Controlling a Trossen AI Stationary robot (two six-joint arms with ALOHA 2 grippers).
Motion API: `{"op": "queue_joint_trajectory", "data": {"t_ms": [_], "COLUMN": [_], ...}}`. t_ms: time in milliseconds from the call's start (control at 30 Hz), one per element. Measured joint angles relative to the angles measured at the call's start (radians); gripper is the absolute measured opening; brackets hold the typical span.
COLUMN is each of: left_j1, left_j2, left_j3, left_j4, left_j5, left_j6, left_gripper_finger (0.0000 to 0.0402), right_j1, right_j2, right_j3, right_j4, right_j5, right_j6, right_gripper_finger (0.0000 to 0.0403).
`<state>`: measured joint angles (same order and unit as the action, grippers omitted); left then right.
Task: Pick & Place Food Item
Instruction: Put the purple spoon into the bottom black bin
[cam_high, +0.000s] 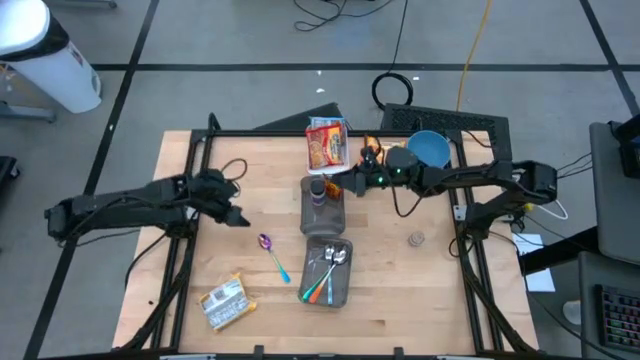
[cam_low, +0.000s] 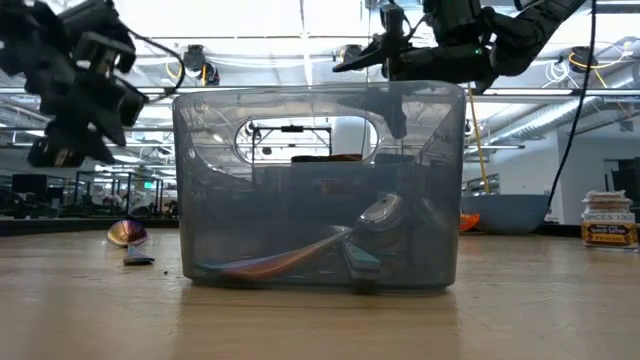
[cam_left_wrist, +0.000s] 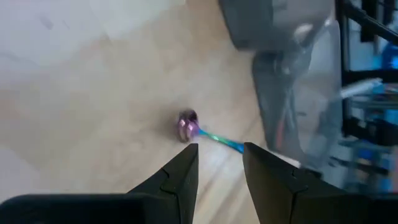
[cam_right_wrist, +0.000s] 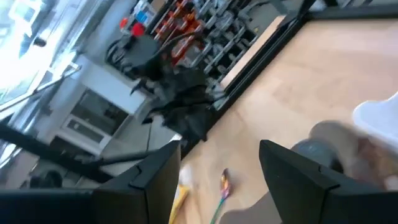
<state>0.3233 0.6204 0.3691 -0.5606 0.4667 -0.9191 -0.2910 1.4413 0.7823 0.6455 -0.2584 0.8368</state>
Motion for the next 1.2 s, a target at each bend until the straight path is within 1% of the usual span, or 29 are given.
{"op": "queue_joint_trajectory", "data": {"t_ms": [67, 133, 200, 333, 400, 633, 933, 1200], "left_j1": [-0.019, -0.043, -0.070, -0.110, -0.119, -0.144, -0.171, -0.197], "left_j2": [0.000, 0.000, 0.000, 0.020, 0.043, 0.179, 0.360, 0.502], "left_j3": [-0.048, -0.079, -0.092, -0.095, -0.095, -0.095, -0.095, -0.095], "left_j4": [0.078, 0.144, 0.167, 0.163, 0.165, 0.190, 0.418, 0.477], "left_j5": [0.051, 0.062, 0.023, -0.090, -0.121, -0.126, -0.124, -0.105], "left_j6": [-0.027, -0.031, -0.035, -0.031, -0.030, -0.029, -0.028, -0.034], "left_gripper_finger": [0.0132, 0.0131, 0.0131, 0.0131, 0.0131, 0.0131, 0.0131, 0.0131], "right_j1": [0.028, 0.054, 0.076, 0.112, 0.127, 0.160, 0.162, 0.162], "right_j2": [0.015, 0.024, 0.027, 0.026, 0.026, 0.026, 0.025, 0.025], "right_j3": [0.000, 0.000, 0.000, 0.000, 0.000, 0.000, 0.000, 0.000], "right_j4": [0.033, 0.051, 0.046, 0.049, 0.052, 0.130, 0.159, 0.158], "right_j5": [0.010, 0.051, 0.083, 0.126, 0.140, 0.154, 0.154, 0.153], "right_j6": [0.001, 0.010, 0.010, -0.012, -0.014, -0.062, -0.064, -0.064], "right_gripper_finger": [0.0212, 0.0212, 0.0212, 0.0212, 0.0212, 0.0212, 0.0212, 0.0212]}}
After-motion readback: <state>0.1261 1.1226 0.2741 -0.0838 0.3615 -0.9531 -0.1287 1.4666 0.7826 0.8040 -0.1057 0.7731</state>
